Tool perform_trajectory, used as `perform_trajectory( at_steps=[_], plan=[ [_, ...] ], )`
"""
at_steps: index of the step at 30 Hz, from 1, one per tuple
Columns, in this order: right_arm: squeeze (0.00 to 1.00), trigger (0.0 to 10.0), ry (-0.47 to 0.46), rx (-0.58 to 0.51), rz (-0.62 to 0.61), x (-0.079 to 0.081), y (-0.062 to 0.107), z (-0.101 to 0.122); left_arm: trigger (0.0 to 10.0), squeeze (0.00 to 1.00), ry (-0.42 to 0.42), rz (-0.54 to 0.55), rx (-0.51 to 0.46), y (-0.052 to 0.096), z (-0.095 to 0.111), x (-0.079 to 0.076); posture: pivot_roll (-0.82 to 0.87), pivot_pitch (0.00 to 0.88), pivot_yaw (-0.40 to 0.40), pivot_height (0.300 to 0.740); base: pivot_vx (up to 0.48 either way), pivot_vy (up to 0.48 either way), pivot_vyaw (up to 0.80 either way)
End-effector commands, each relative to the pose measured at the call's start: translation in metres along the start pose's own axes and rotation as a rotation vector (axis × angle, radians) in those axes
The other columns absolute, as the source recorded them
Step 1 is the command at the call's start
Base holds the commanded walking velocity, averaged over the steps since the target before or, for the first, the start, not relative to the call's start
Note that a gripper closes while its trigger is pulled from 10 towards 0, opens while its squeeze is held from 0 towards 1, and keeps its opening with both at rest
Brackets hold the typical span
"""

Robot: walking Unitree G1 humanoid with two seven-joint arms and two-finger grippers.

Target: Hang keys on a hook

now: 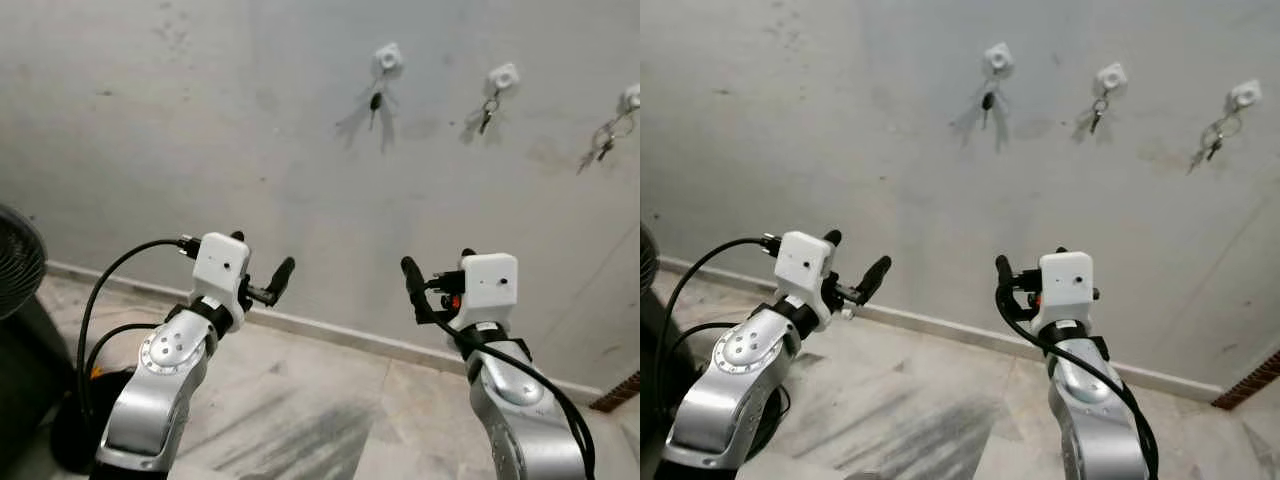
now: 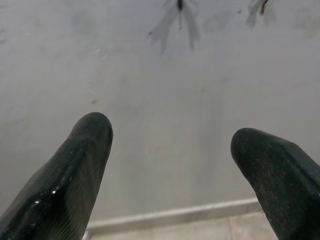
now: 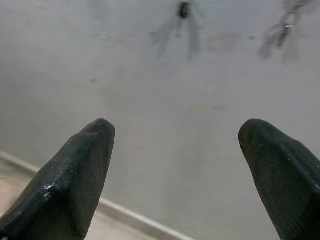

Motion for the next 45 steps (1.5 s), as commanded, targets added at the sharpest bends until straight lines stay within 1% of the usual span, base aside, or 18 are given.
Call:
perform_trajectory(
  at_steps=[1, 5, 10, 17, 26, 34, 36, 41, 43, 45],
  plan=[
    [0.00, 10.0, -0.001, 0.002, -0.013, -0.005, -0.001, 0.001, 10.0, 0.00, 0.005, -0.022, 0.012, -0.002, -0.004, -0.005, 0.13, 0.000, -0.036, 0.740, -0.334, 0.000, 0.00],
    [0.00, 10.0, 0.000, -0.002, -0.017, -0.006, -0.002, 0.001, 10.0, 0.00, 0.004, -0.030, -0.002, -0.004, -0.003, -0.006, 0.13, 0.000, -0.036, 0.740, -0.158, 0.000, 0.00],
    [0.00, 10.0, -0.003, -0.004, -0.019, -0.006, -0.002, 0.002, 10.0, 0.00, 0.027, -0.051, -0.023, -0.005, 0.000, -0.007, 0.12, 0.000, -0.038, 0.740, 0.000, 0.000, 0.00],
    [0.00, 10.0, 0.002, 0.003, -0.031, -0.007, -0.005, 0.001, 10.0, 0.00, 0.055, -0.081, -0.038, -0.005, 0.001, -0.010, 0.12, 0.000, -0.038, 0.740, 0.000, 0.000, -0.76],
    [0.00, 10.0, 0.008, 0.002, -0.028, -0.007, -0.007, 0.002, 10.0, 0.00, 0.070, -0.053, -0.025, -0.007, -0.001, -0.008, 0.12, 0.000, -0.039, 0.740, 0.000, 0.000, -0.78],
    [0.00, 10.0, 0.009, -0.003, -0.028, -0.006, -0.009, 0.003, 10.0, 0.00, 0.062, -0.071, -0.024, -0.009, -0.002, -0.009, 0.12, 0.000, -0.035, 0.740, 0.000, 0.000, -0.78],
    [0.00, 10.0, 0.008, -0.005, -0.027, -0.005, -0.009, 0.004, 10.0, 0.00, 0.064, -0.071, -0.026, -0.010, -0.002, -0.007, 0.11, 0.000, -0.035, 0.740, 0.000, 0.000, -0.77],
    [0.00, 10.0, 0.008, -0.010, -0.025, -0.004, -0.011, 0.005, 10.0, 0.00, 0.069, -0.038, -0.019, -0.016, -0.003, 0.002, 0.11, 0.000, -0.035, 0.740, 0.000, 0.000, -0.78],
    [0.00, 10.0, 0.008, -0.016, -0.021, -0.002, -0.014, 0.006, 10.0, 0.00, 0.091, -0.018, -0.010, -0.019, -0.005, 0.007, 0.11, 0.000, -0.035, 0.740, 0.000, 0.000, -0.78],
    [0.00, 10.0, 0.007, -0.020, -0.020, -0.001, -0.015, 0.007, 10.0, 0.00, 0.092, -0.016, -0.004, -0.020, -0.007, 0.007, 0.11, 0.000, -0.034, 0.740, 0.000, 0.000, -0.78]
  ],
)
Point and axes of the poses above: a point about 5 cm out from each wrist's last joint towards the gripper, its own y axis pointing back from the gripper into the wrist, its own z axis along the axis of the wrist's last joint, x = y × z, the point moved 2 cm from there along -y, pointing out of the wrist towards the gripper, and after that the axes turned 12 degrees about -y, right-handed, at the moved point
